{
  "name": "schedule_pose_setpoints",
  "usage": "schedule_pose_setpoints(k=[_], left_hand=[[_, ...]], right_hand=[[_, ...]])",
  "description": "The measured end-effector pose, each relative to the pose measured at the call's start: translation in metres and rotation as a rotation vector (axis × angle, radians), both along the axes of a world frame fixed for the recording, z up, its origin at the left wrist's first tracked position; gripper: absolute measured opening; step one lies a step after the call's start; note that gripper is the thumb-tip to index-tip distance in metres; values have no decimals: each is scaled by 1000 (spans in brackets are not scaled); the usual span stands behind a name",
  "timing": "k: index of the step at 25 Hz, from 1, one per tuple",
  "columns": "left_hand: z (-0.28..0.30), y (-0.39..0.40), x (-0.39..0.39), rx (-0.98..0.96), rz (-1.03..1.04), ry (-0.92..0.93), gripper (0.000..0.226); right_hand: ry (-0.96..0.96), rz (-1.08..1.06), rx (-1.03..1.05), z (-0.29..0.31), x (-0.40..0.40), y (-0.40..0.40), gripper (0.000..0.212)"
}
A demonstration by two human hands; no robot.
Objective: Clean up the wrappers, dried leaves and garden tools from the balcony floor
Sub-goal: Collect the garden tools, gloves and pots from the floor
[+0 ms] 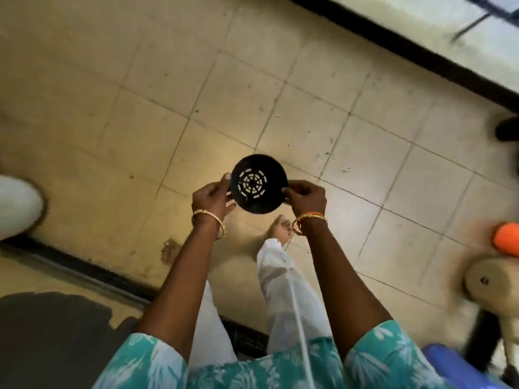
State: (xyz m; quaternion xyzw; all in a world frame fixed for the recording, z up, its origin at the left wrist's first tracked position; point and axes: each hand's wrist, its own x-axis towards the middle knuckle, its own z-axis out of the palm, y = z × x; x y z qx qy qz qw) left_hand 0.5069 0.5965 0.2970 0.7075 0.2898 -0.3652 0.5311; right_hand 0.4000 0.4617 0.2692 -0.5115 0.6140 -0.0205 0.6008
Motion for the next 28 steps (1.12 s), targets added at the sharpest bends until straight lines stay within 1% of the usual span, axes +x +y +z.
schedule_pose_setpoints(k=[1,3,4,7,12,15,18,22,24,26,28], left_hand=[[8,-30,-13,-2,-73,-5,14],[22,-85,-34,-11,-187,-14,16],[26,-105,-42,-17,-205,-9,17],[29,-176,-71,-25,-283,32,16],[-3,-282,-105,-48,-468,89,11],[-19,-349,-121,-61,-568,115,12],[-33,-426,-133,-14,-621,115,18],[-50,-519,-142,53,-745,113,21],[-56,-562,-148,51,-806,123,18],[-63,-608,-156,28,-854,148,17],[-71,-649,-167,19,-873,171,18]], right_hand=[[-6,-63,-2,7,-20,-21,16],[-36,-213,-24,20,-53,-61,11],[-55,-275,-34,25,-64,-78,9],[-86,-435,-42,31,-104,-134,14],[-78,-525,-2,3,-155,-222,18],[-25,-584,-45,-19,-177,-276,19],[28,-666,-65,-33,-191,-330,13],[78,-760,-16,-43,-205,-399,15],[58,-827,46,-45,-215,-432,16],[-17,-913,92,-45,-227,-469,14],[-72,-979,122,-46,-239,-503,16]])
